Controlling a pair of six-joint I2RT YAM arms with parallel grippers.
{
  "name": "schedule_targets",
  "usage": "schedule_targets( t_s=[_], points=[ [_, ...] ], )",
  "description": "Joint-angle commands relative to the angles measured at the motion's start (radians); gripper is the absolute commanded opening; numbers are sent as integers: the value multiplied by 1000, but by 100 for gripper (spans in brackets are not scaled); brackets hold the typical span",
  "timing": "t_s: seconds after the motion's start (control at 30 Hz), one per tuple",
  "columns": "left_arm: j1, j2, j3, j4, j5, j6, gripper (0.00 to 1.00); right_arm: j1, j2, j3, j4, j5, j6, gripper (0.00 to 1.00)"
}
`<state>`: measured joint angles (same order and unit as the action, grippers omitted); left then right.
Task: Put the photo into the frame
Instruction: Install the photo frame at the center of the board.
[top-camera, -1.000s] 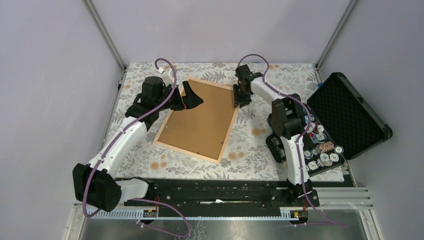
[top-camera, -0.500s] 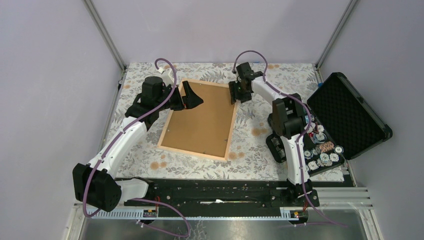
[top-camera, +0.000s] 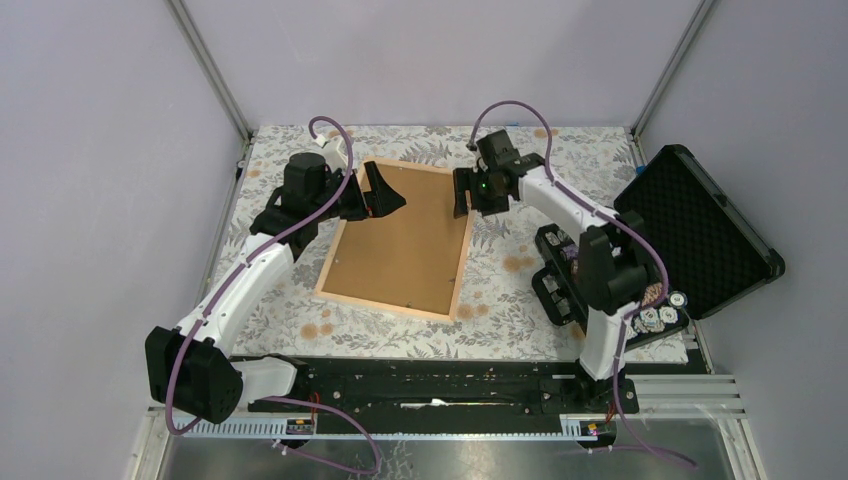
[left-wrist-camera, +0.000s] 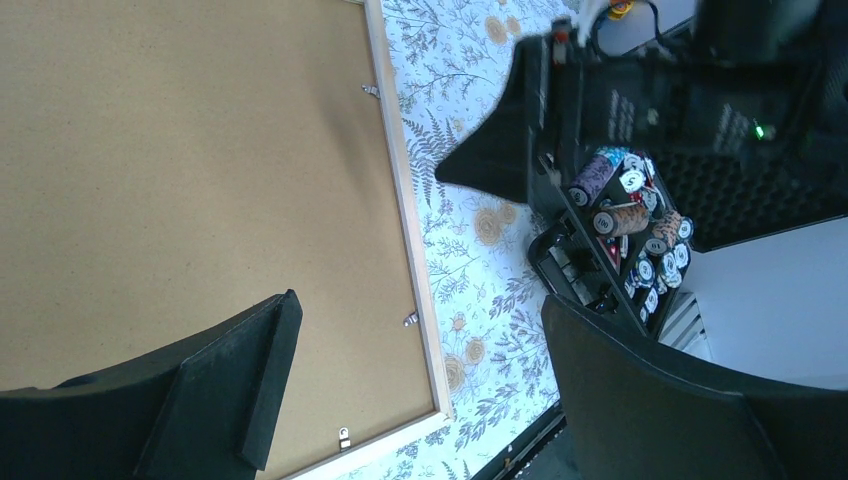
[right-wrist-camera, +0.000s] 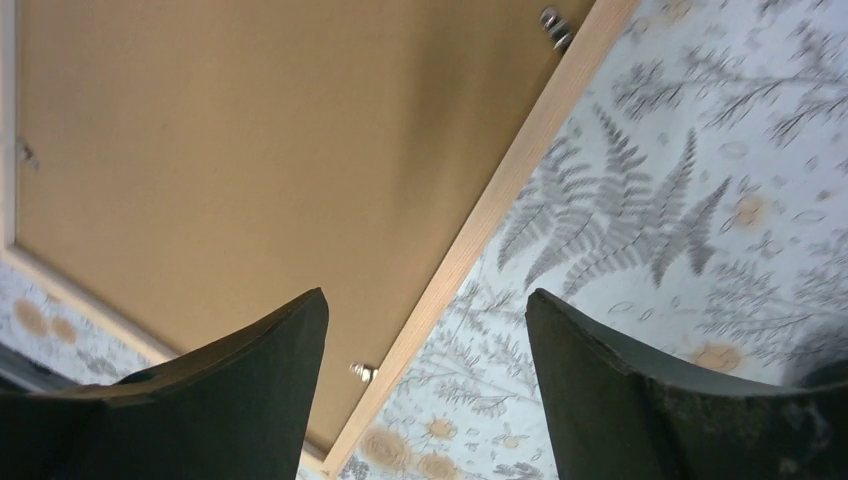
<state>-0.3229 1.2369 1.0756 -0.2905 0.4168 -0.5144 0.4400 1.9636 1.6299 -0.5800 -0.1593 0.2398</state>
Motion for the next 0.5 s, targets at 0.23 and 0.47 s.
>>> schedule_targets(
  t_s=[0.23,0.47],
  points=[
    [-14,-81,-23,106,-52,50,99,18,-547,-354,206,-62,24,94],
    [-35,-201,-77,166,-174,86,99,18,-896,-452,204,11,-18,100]
  ],
)
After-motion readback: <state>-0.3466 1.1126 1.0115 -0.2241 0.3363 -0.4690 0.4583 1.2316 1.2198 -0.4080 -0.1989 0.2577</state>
